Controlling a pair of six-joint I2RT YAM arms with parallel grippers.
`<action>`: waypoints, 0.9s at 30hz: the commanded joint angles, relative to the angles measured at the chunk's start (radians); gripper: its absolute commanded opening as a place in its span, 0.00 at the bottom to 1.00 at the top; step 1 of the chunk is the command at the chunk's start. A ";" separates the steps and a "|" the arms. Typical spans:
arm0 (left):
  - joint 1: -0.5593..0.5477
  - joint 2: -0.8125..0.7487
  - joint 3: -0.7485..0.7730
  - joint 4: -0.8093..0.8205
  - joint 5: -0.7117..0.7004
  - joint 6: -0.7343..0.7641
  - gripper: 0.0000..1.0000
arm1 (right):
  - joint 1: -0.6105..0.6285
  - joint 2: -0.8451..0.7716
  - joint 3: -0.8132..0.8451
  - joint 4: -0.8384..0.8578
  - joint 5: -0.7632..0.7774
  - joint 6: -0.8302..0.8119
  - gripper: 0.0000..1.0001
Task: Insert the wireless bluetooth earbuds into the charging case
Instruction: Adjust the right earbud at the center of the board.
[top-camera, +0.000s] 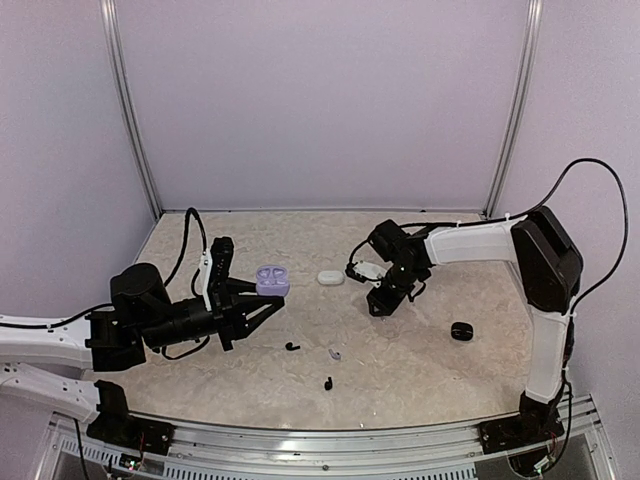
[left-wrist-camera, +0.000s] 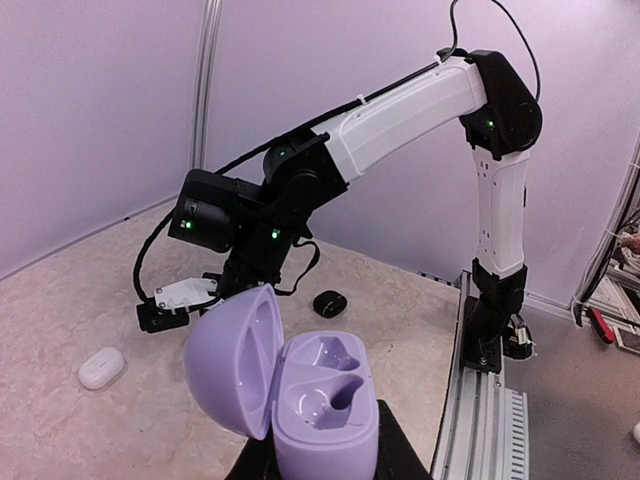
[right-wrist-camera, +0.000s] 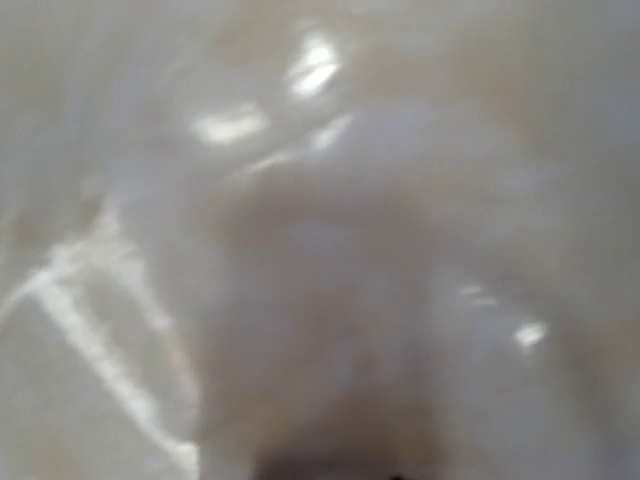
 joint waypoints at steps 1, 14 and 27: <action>0.009 0.003 0.002 0.019 0.009 0.014 0.00 | -0.036 0.026 0.049 -0.006 0.008 0.038 0.31; 0.026 0.016 -0.001 0.031 0.028 0.008 0.00 | -0.040 0.001 0.053 -0.037 -0.040 0.076 0.34; 0.032 0.016 0.000 0.031 0.037 0.008 0.00 | -0.029 -0.017 0.004 -0.026 -0.148 0.063 0.29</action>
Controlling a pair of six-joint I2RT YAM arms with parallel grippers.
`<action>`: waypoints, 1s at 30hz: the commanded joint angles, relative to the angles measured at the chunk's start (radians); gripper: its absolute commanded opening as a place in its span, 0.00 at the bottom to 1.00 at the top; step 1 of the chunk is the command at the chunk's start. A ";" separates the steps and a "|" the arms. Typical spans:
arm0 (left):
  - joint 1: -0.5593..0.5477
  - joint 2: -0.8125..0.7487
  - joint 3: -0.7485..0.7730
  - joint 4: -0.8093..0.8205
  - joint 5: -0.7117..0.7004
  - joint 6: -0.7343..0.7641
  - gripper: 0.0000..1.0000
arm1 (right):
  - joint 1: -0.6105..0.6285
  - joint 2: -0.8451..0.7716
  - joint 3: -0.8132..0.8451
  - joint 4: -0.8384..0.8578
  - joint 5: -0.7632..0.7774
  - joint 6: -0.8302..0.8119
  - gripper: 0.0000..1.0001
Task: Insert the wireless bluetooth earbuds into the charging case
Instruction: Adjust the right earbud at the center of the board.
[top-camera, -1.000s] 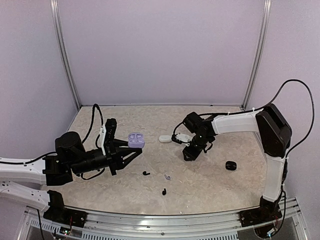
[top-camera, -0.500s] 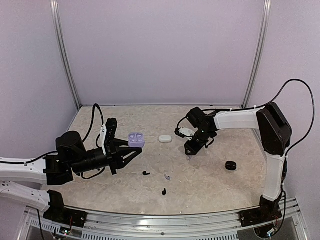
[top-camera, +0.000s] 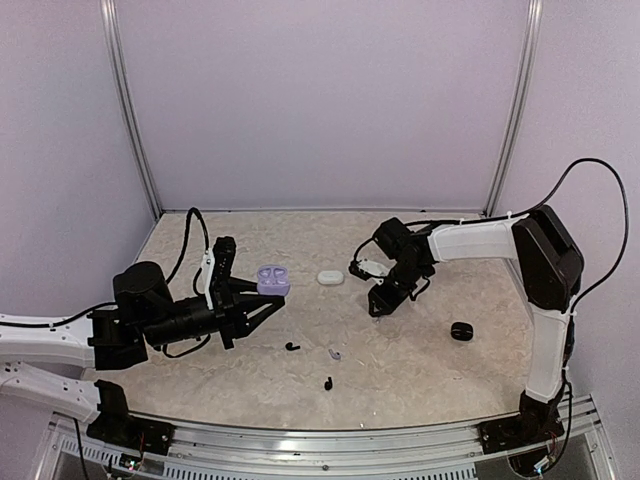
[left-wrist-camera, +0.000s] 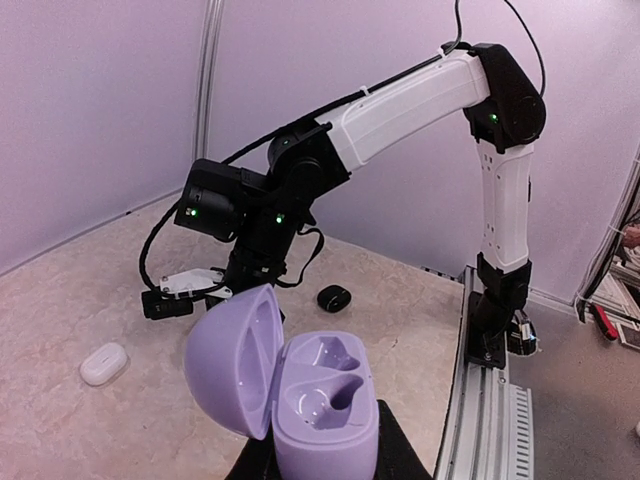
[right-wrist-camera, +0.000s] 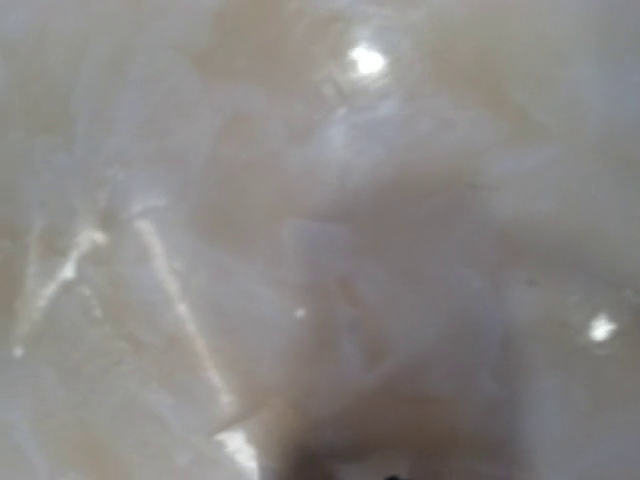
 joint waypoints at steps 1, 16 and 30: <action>0.008 0.000 0.000 0.031 0.013 0.006 0.00 | 0.011 -0.027 -0.019 -0.009 -0.057 -0.016 0.29; 0.013 0.000 0.007 0.018 0.020 0.012 0.00 | 0.123 -0.075 -0.077 -0.048 -0.117 -0.112 0.24; 0.015 -0.002 0.007 0.018 0.025 0.009 0.00 | 0.160 -0.085 0.012 -0.172 0.048 -0.112 0.33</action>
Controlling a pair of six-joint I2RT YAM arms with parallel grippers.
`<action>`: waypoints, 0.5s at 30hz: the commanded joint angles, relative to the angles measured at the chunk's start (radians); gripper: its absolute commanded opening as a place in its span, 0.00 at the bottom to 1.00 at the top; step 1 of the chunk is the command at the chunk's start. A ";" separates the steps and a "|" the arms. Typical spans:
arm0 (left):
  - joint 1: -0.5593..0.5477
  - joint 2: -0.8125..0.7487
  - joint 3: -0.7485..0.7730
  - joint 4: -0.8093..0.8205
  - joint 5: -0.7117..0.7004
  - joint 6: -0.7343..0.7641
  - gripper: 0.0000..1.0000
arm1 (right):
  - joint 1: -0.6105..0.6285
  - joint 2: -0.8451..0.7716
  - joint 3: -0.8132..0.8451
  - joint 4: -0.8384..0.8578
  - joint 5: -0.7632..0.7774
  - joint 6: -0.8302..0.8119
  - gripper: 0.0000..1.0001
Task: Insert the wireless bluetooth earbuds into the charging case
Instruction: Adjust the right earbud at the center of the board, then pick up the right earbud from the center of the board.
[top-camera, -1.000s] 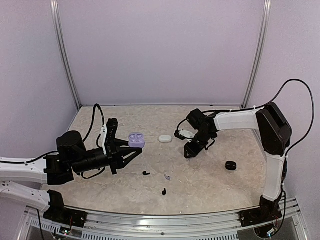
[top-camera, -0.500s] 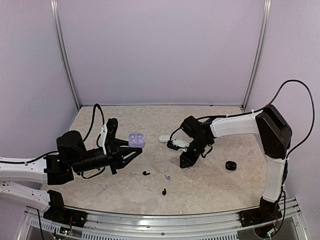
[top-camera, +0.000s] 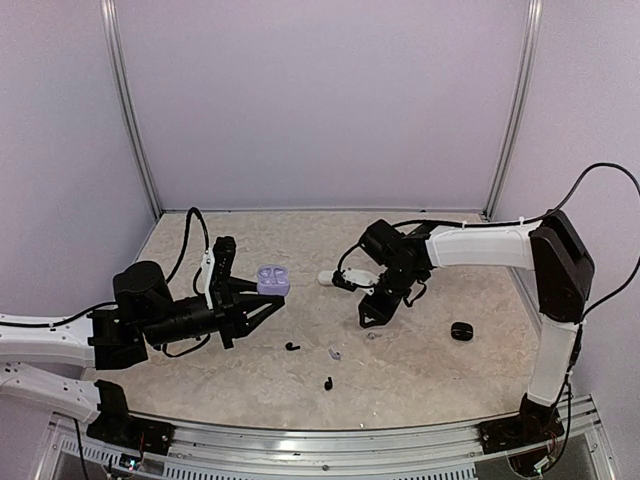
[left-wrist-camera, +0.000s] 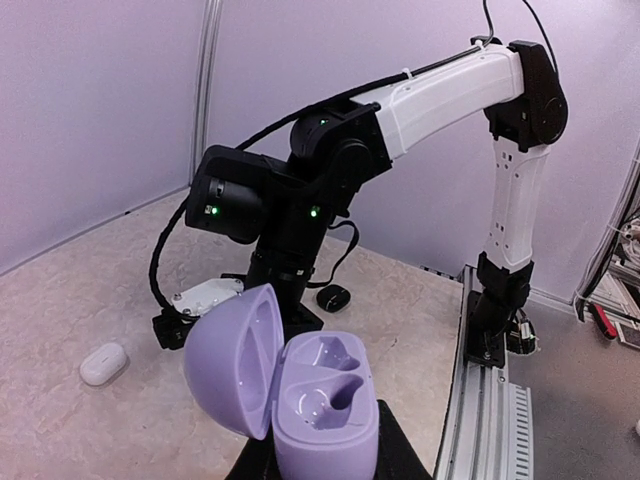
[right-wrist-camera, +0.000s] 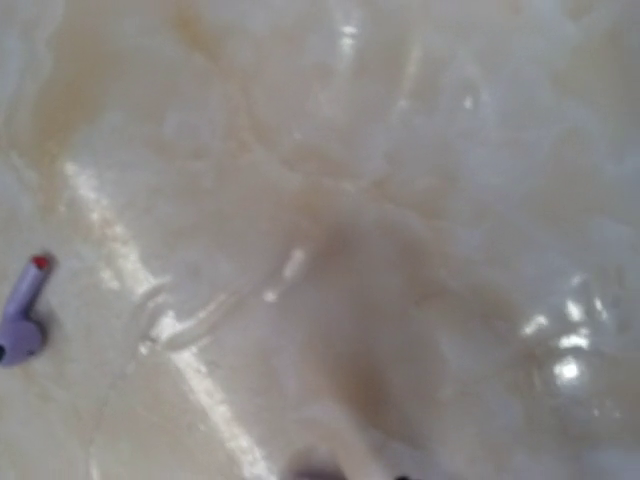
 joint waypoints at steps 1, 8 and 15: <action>0.008 -0.002 0.007 0.017 0.014 0.009 0.00 | 0.036 0.015 0.021 -0.091 0.065 -0.029 0.32; 0.008 -0.002 0.007 0.015 0.017 0.009 0.00 | 0.058 0.041 0.034 -0.111 0.094 -0.031 0.32; 0.008 -0.004 0.003 0.016 0.018 0.007 0.00 | 0.060 0.074 0.045 -0.114 0.125 -0.038 0.30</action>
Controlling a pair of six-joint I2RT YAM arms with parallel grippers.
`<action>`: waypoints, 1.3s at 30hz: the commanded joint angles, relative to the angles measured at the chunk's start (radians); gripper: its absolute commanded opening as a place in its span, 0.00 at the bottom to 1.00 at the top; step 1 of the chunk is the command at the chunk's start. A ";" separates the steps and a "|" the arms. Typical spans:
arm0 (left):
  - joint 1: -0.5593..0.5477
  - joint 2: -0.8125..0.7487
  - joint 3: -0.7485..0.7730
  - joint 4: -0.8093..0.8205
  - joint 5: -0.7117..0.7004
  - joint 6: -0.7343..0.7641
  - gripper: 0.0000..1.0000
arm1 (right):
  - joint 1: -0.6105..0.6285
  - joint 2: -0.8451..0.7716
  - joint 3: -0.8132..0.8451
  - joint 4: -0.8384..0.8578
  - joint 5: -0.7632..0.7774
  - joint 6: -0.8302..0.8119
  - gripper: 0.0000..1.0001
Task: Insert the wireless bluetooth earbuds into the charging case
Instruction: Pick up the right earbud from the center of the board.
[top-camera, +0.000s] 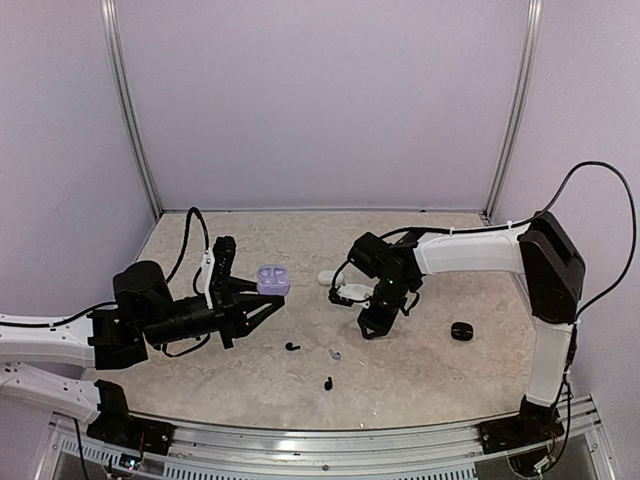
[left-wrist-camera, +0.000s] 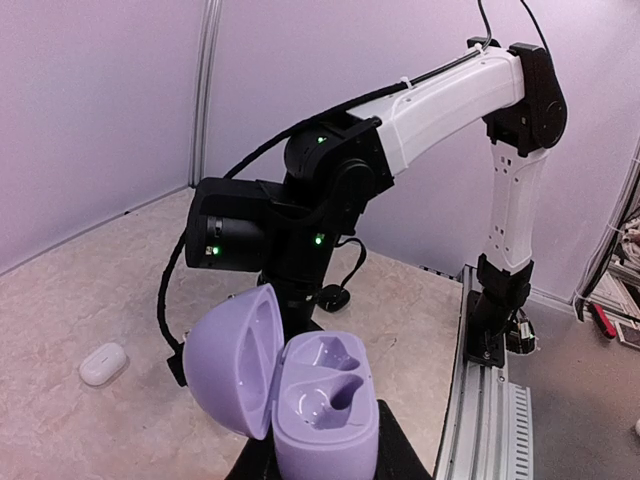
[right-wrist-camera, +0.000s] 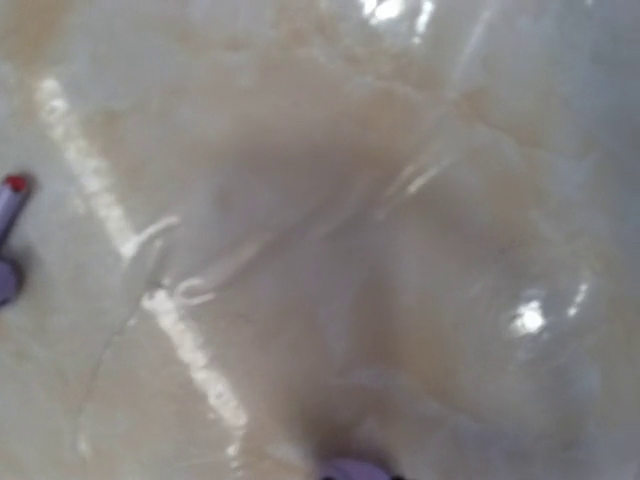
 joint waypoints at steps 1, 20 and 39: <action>0.006 -0.004 0.002 0.015 0.013 0.007 0.00 | 0.006 0.038 0.028 -0.027 0.031 -0.017 0.30; 0.007 -0.011 0.000 0.008 0.011 0.015 0.00 | 0.012 0.058 0.026 -0.027 0.060 -0.021 0.18; -0.004 -0.091 -0.056 0.109 0.001 0.099 0.00 | 0.010 -0.312 0.045 0.259 -0.015 0.016 0.08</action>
